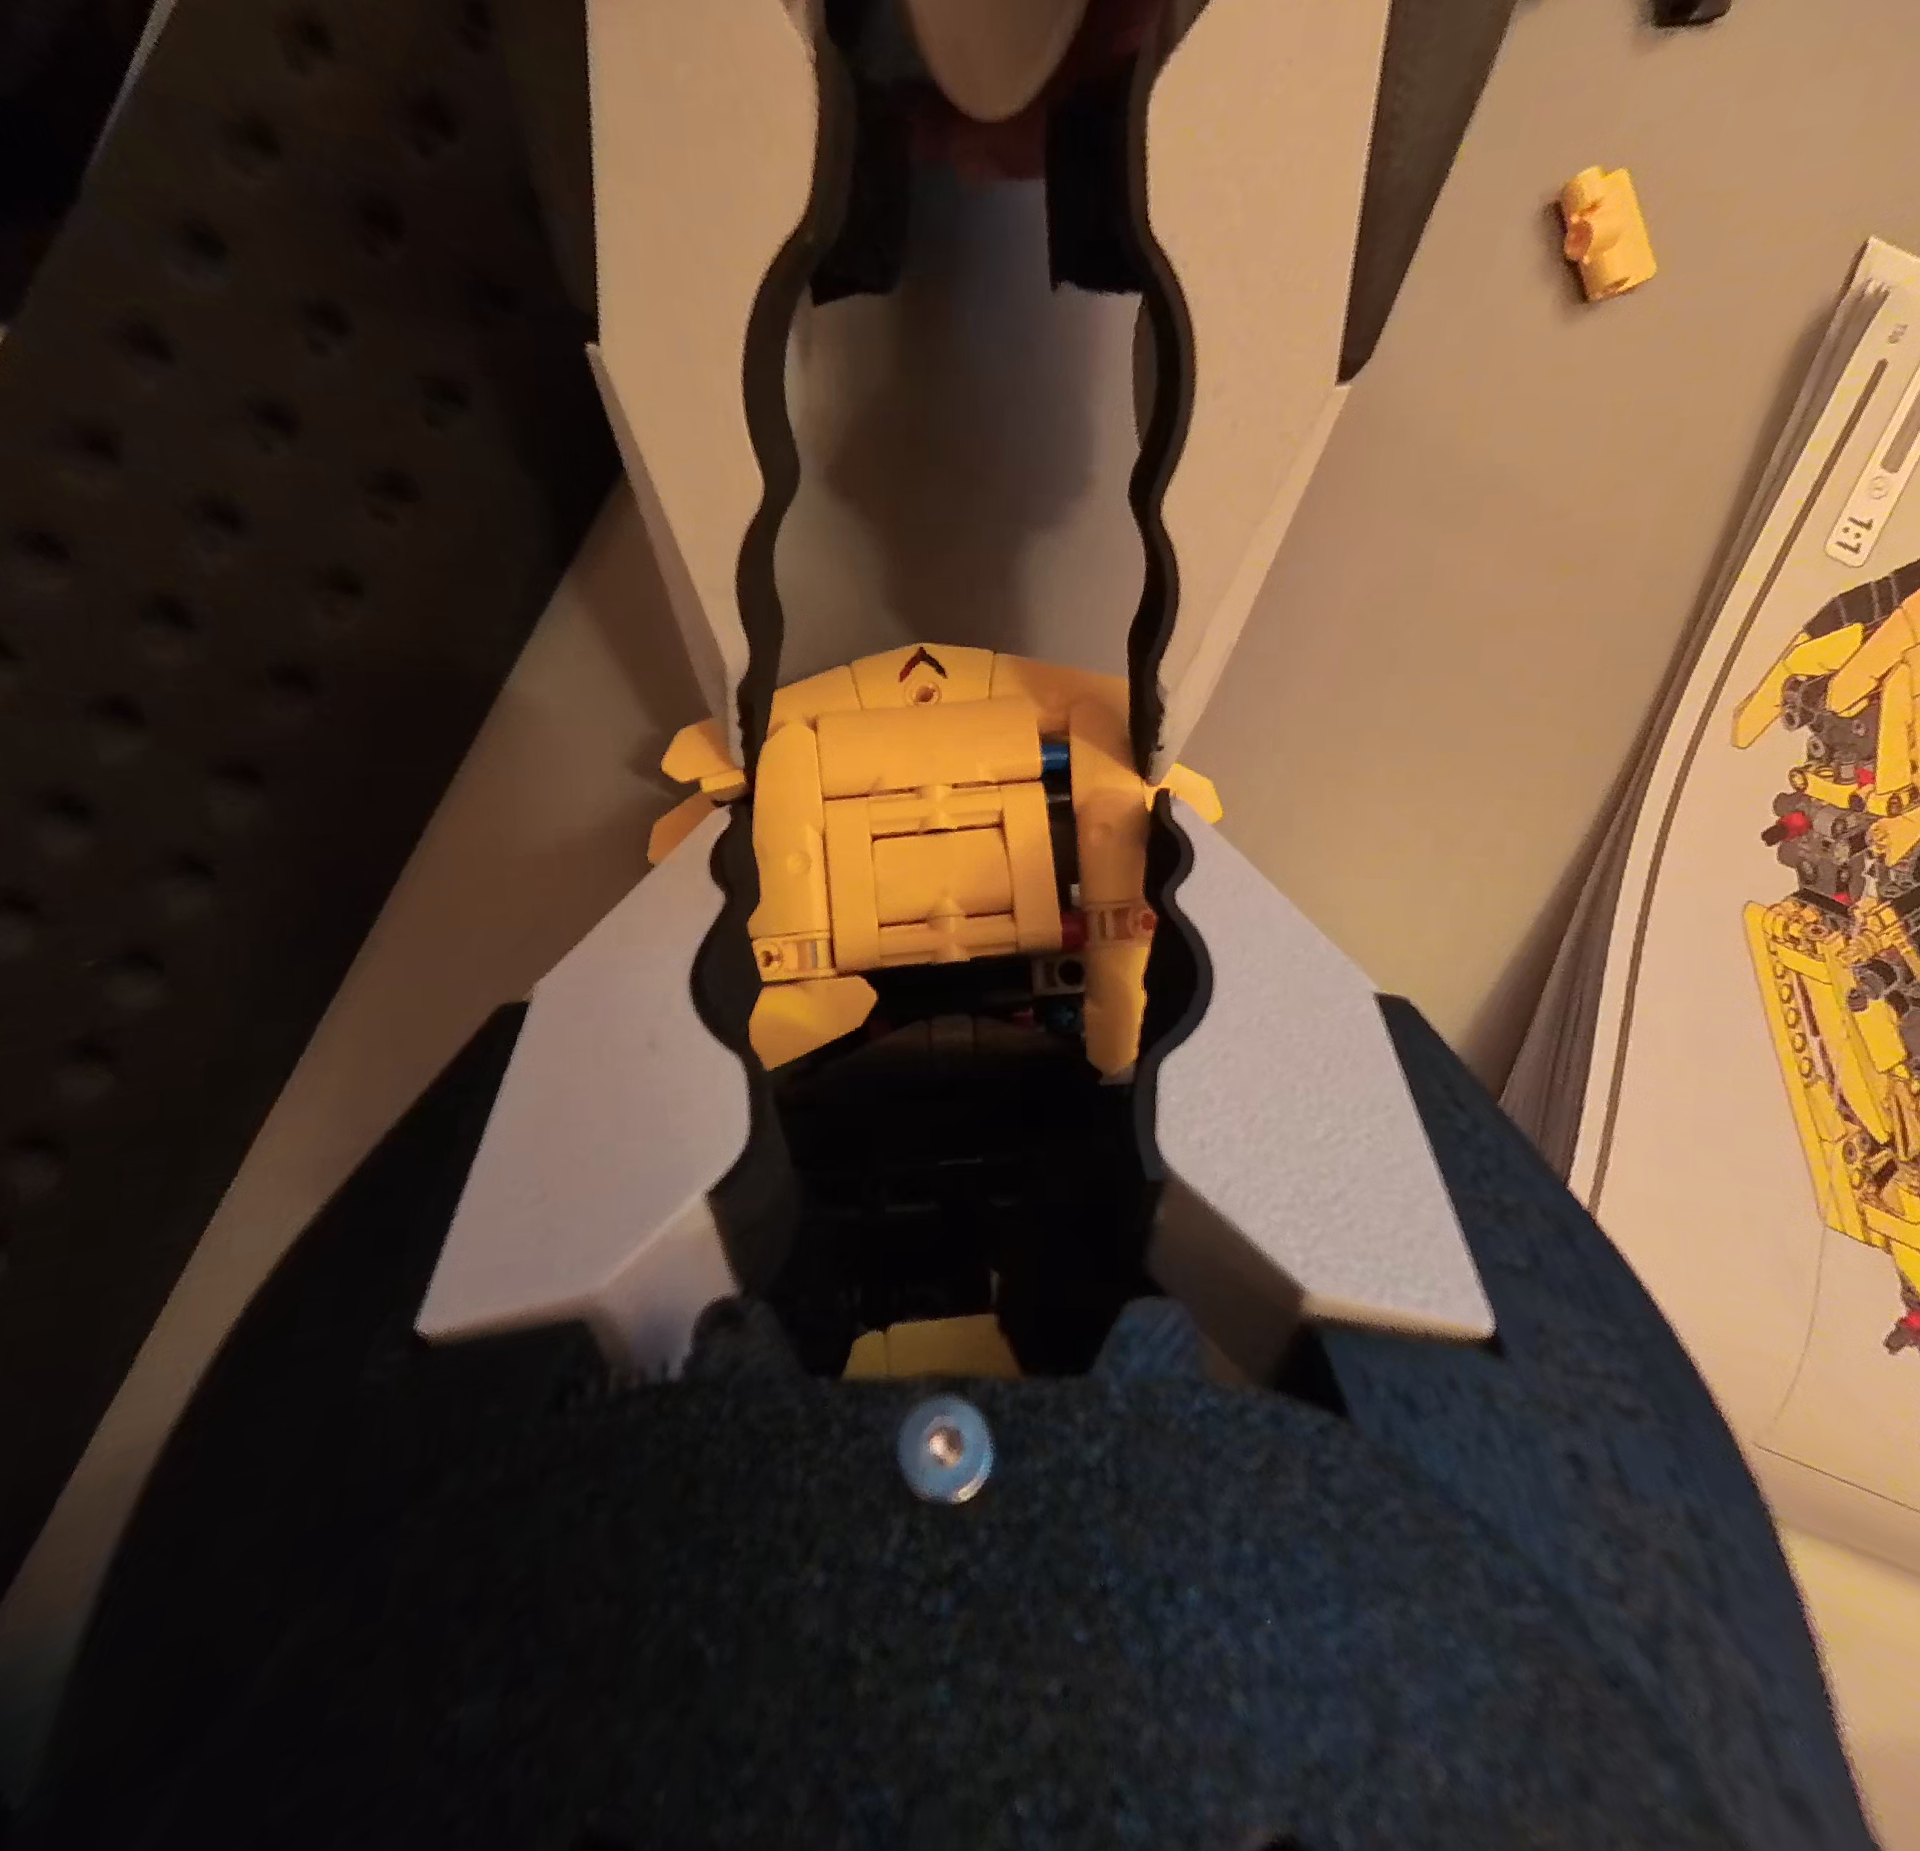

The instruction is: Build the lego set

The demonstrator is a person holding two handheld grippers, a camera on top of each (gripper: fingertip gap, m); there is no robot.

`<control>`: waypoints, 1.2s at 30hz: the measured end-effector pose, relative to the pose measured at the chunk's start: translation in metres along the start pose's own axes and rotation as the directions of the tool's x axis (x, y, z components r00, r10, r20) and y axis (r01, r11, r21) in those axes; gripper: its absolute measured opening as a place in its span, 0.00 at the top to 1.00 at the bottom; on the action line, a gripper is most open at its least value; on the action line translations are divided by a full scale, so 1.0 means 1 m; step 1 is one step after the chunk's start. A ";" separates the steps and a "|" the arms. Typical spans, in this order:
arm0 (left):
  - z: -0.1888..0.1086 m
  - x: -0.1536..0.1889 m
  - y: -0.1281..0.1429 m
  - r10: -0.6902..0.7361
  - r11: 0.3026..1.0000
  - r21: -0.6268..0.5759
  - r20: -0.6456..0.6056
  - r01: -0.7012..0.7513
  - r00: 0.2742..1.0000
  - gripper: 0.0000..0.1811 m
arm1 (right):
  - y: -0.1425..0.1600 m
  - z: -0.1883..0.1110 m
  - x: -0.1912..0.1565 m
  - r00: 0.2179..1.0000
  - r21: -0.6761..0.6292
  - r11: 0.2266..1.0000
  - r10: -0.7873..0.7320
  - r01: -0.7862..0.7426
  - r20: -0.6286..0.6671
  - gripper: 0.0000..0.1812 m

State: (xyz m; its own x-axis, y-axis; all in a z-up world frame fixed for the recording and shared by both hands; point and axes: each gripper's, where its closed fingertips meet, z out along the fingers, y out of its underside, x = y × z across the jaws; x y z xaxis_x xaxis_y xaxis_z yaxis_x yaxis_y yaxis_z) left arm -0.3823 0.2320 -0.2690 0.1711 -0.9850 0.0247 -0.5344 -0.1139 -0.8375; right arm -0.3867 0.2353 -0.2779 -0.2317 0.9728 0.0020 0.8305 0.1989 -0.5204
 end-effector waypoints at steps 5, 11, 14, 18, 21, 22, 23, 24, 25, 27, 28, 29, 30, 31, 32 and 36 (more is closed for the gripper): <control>0.001 0.002 0.001 -0.010 1.000 0.003 -0.014 0.010 1.000 0.63 | 0.001 0.002 -0.002 1.000 -0.013 1.000 -0.008 0.008 0.008 0.58; 0.001 0.003 0.001 0.022 1.000 0.003 -0.010 -0.022 1.000 0.65 | 0.000 0.001 -0.002 1.000 -0.011 1.000 -0.017 0.017 0.003 0.60; 0.001 0.004 0.001 0.044 0.999 -0.003 -0.012 -0.044 0.999 0.66 | 0.000 0.001 -0.003 1.000 -0.008 1.000 -0.029 0.029 0.001 0.61; 0.001 0.002 0.000 0.028 1.000 0.014 -0.017 -0.027 0.999 0.65 | 0.000 0.000 -0.001 1.000 -0.006 1.000 -0.011 0.011 -0.006 0.61; 0.001 0.002 0.000 0.027 0.999 0.019 -0.018 -0.026 0.999 0.65 | 0.000 -0.003 -0.002 1.000 0.010 1.000 0.006 -0.006 -0.008 0.58; 0.001 0.003 0.000 0.029 0.999 0.019 -0.017 -0.028 0.999 0.65 | 0.000 -0.007 -0.003 1.000 0.027 0.999 0.021 -0.021 0.006 0.55; 0.001 0.003 0.000 0.031 0.999 0.019 -0.017 -0.030 0.999 0.65 | 0.002 -0.011 -0.001 0.999 0.033 0.999 0.038 -0.038 0.004 0.54; 0.001 0.003 0.000 0.032 0.999 0.019 -0.017 -0.032 0.999 0.65 | 0.005 -0.014 0.003 0.999 0.029 0.998 0.050 -0.049 -0.007 0.51; 0.001 0.003 0.000 0.032 0.999 0.019 -0.017 -0.032 0.999 0.65 | 0.007 -0.016 0.002 0.999 0.028 0.998 0.052 -0.052 0.000 0.52; 0.001 0.003 0.000 0.030 0.999 0.019 -0.019 -0.029 0.999 0.65 | 0.008 -0.016 0.002 0.999 0.028 0.999 0.033 -0.033 -0.008 0.52; 0.001 0.003 0.000 0.029 0.999 0.020 -0.020 -0.029 0.999 0.65 | 0.011 -0.014 0.003 1.000 0.008 1.000 0.014 -0.014 -0.024 0.53; 0.001 0.003 0.000 0.028 0.999 0.021 -0.020 -0.027 0.999 0.65 | 0.012 -0.014 0.003 0.999 -0.003 1.000 0.003 -0.003 -0.032 0.54; 0.001 0.003 0.000 0.027 0.999 0.020 -0.020 -0.027 0.999 0.65 | 0.011 -0.014 0.003 0.999 -0.008 1.000 -0.002 0.002 -0.039 0.54; 0.001 0.003 0.000 0.029 0.999 0.018 -0.019 -0.028 0.999 0.65 | 0.012 -0.013 0.003 0.999 -0.018 1.000 -0.011 0.010 -0.043 0.55; 0.001 0.003 0.000 0.029 0.999 0.018 -0.019 -0.029 0.999 0.65 | 0.012 -0.013 0.002 0.999 -0.025 1.000 -0.018 0.017 -0.041 0.57; 0.001 0.003 0.000 0.027 1.000 0.016 -0.029 -0.026 0.999 0.65 | 0.012 -0.013 -0.001 0.999 -0.032 0.999 -0.023 0.022 -0.032 0.59</control>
State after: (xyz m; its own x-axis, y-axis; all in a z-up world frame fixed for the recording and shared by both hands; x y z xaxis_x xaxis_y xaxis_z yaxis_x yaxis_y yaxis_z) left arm -0.3812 0.2290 -0.2695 0.1328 -0.9910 0.0178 -0.5257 -0.0857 -0.8463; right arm -0.3703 0.2382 -0.2732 -0.2341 0.9713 0.0413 0.8409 0.2236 -0.4929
